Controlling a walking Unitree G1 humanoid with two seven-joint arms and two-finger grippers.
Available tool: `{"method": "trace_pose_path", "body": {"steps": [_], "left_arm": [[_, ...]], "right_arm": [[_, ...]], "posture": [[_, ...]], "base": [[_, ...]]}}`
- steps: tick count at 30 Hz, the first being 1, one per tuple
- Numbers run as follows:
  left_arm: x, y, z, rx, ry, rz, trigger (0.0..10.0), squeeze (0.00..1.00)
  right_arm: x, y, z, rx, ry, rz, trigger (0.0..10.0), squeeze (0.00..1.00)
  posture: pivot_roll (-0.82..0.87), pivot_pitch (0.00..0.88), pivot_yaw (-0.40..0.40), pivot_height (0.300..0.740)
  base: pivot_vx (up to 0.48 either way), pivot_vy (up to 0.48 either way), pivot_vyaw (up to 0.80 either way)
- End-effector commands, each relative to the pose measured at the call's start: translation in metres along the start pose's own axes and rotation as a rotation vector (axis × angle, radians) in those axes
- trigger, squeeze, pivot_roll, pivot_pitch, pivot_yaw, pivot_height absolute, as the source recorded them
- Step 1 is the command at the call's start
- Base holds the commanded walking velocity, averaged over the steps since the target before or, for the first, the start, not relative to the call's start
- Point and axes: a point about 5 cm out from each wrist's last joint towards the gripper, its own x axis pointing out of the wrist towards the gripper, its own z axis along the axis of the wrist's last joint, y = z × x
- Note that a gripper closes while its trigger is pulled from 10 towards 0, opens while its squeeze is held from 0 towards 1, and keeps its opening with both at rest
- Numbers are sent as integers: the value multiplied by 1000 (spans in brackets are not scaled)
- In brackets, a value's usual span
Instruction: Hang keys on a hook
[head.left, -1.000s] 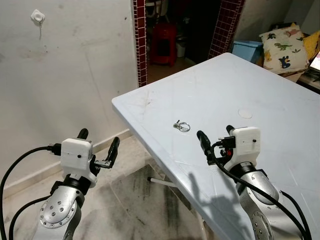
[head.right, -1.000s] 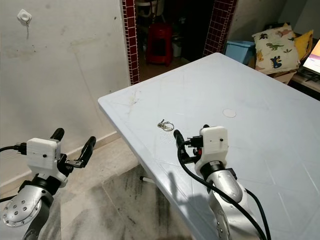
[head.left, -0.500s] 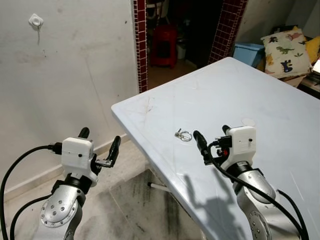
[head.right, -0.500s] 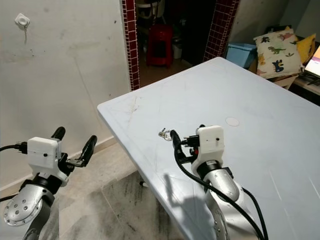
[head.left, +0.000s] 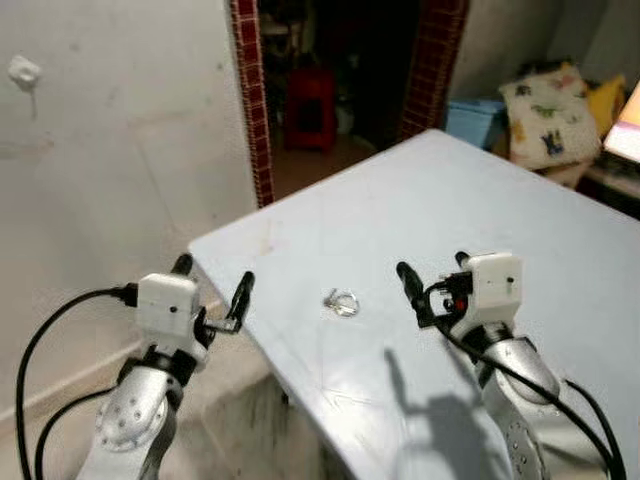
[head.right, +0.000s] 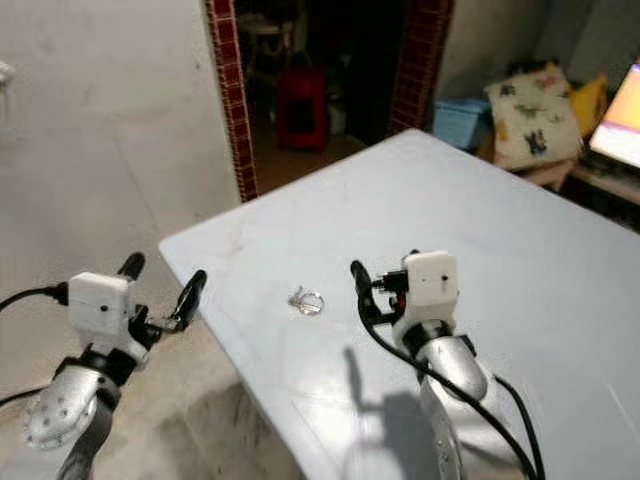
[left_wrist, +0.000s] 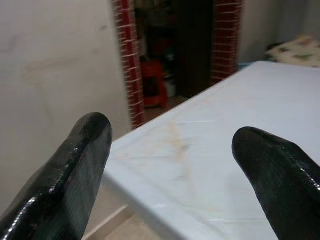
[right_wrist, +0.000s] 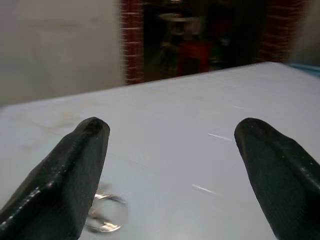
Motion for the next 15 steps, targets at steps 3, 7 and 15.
{"method": "trace_pose_path", "body": {"steps": [3,7,15], "left_arm": [[0,-6,0,1,7,-11,10000,0],[-3,-2,-10,14,59,3,10000,0],[-16,0,-26,17,160,-63,10000,0]], "right_arm": [[-3,-4,-2,-29,19,7,10000,1000],[3,-2,-6,-38,59,66,10000,1000],[33,14,-14,-89,158,225,10000,0]], "posture": [[40,0,-4,740],[45,0,11,740],[75,0,10,740]], "base": [[0,0,0],[0,0,0],[0,0,0]]}}
